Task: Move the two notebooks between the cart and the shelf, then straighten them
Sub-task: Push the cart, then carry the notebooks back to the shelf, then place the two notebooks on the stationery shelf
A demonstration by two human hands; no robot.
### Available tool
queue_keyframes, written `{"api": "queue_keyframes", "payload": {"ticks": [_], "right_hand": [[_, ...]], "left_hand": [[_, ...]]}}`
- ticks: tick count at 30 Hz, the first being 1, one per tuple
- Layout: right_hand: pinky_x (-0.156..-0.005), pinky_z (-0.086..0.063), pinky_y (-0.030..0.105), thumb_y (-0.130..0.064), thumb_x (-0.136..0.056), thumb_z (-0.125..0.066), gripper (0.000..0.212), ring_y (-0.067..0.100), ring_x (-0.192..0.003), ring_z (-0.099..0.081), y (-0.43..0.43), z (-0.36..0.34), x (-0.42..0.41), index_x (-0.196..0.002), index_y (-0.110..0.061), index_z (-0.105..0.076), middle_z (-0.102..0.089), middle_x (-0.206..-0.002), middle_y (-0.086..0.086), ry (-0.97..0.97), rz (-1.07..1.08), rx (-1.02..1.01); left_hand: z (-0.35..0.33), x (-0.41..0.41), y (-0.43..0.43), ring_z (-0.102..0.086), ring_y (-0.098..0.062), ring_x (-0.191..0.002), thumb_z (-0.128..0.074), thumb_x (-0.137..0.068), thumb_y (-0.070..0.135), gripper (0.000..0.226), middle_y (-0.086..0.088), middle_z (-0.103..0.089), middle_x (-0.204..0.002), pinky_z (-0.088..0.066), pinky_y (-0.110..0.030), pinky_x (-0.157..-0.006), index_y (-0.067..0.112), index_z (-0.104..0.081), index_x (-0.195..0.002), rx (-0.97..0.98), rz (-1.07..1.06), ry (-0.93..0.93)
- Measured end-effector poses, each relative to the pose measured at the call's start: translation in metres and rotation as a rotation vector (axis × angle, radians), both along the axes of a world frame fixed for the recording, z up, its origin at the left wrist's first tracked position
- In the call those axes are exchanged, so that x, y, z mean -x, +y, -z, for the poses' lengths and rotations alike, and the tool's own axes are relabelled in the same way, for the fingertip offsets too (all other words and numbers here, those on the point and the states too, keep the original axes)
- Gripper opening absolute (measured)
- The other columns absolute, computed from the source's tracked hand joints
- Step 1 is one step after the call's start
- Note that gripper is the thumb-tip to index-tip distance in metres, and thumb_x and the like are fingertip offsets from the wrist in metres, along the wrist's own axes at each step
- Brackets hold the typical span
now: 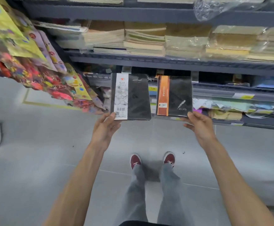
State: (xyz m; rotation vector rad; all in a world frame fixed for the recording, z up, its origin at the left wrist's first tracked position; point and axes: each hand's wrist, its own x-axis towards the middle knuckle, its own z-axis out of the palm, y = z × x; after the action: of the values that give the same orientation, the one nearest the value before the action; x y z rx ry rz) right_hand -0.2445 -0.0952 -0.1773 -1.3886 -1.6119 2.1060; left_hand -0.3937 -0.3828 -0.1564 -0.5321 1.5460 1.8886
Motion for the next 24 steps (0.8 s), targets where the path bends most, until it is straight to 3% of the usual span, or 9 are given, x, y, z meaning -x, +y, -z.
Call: {"api": "queue_keyframes", "payload": {"ticks": [4, 7, 12, 16, 18, 21, 24], "right_hand": [[-0.062, -0.057, 0.022, -0.010, -0.099, -0.056, 0.005, 0.011, -0.074, -0.074, 0.003, 0.019, 0.024, -0.097, -0.008, -0.061, -0.065, -0.089, 0.002, 0.014, 0.074, 0.019], [-0.064, -0.057, 0.024, -0.009, -0.100, -0.055, 0.006, 0.010, -0.072, -0.074, 0.008, 0.029, 0.039, -0.103, -0.004, -0.057, -0.063, -0.088, 0.001, 0.032, 0.097, 0.025], [-0.065, -0.057, 0.023, -0.010, -0.101, -0.054, 0.011, 0.011, -0.077, -0.075, 0.013, 0.049, 0.061, -0.094, -0.005, -0.062, -0.064, -0.094, 0.005, 0.042, 0.068, -0.008], [-0.065, -0.058, 0.024, -0.012, -0.099, -0.058, 0.010, 0.015, -0.081, -0.074, 0.017, 0.061, 0.076, -0.094, -0.006, -0.064, -0.067, -0.089, 0.004, 0.069, 0.114, 0.014], [-0.064, -0.058, 0.026, -0.012, -0.098, -0.061, 0.006, 0.017, -0.080, -0.075, 0.017, 0.065, 0.080, -0.099, -0.006, -0.063, -0.067, -0.089, 0.005, 0.068, 0.149, 0.001], [-0.063, -0.059, 0.028, -0.010, -0.093, -0.066, 0.031, 0.021, -0.076, -0.074, 0.017, 0.068, 0.084, -0.122, -0.005, -0.054, -0.068, -0.092, 0.011, 0.053, 0.245, -0.053], [-0.074, -0.060, 0.031, -0.007, -0.085, -0.075, 0.051, 0.019, -0.083, -0.072, 0.017, 0.068, 0.084, -0.130, -0.008, -0.050, -0.070, -0.087, 0.010, 0.087, 0.209, -0.086]], "left_hand": [[0.023, 0.031, 0.003, -0.072, -0.012, -0.078, -0.062, -0.097, 0.017, 0.029, -0.009, -0.069, -0.109, -0.057, -0.023, -0.068, 0.013, -0.052, -0.124, 0.005, 0.019, 0.014], [0.040, 0.049, 0.009, -0.071, -0.012, -0.076, -0.062, -0.097, 0.017, 0.025, -0.007, -0.069, -0.106, -0.057, -0.022, -0.069, 0.014, -0.052, -0.119, -0.013, 0.016, 0.034], [0.062, 0.074, 0.029, -0.069, -0.010, -0.072, -0.060, -0.098, 0.015, 0.006, 0.003, -0.073, -0.091, -0.056, -0.022, -0.071, 0.017, -0.057, -0.103, -0.046, 0.005, 0.074], [0.077, 0.095, 0.041, -0.067, -0.012, -0.074, -0.062, -0.098, 0.016, 0.022, -0.001, -0.071, -0.101, -0.056, -0.022, -0.072, 0.011, -0.055, -0.118, -0.042, -0.007, 0.096], [0.084, 0.104, 0.047, -0.069, -0.012, -0.075, -0.064, -0.097, 0.016, 0.020, -0.002, -0.070, -0.101, -0.056, -0.022, -0.074, 0.010, -0.056, -0.114, -0.032, -0.012, 0.099], [0.090, 0.112, 0.057, -0.071, -0.014, -0.078, -0.066, -0.095, 0.015, 0.014, -0.003, -0.072, -0.098, -0.057, -0.025, -0.082, 0.009, -0.059, -0.106, -0.041, -0.029, 0.118], [0.094, 0.119, 0.062, -0.071, -0.017, -0.086, -0.066, -0.095, 0.016, 0.010, -0.005, -0.075, -0.099, -0.056, -0.027, -0.088, 0.007, -0.064, -0.097, -0.044, 0.002, 0.170]]}}
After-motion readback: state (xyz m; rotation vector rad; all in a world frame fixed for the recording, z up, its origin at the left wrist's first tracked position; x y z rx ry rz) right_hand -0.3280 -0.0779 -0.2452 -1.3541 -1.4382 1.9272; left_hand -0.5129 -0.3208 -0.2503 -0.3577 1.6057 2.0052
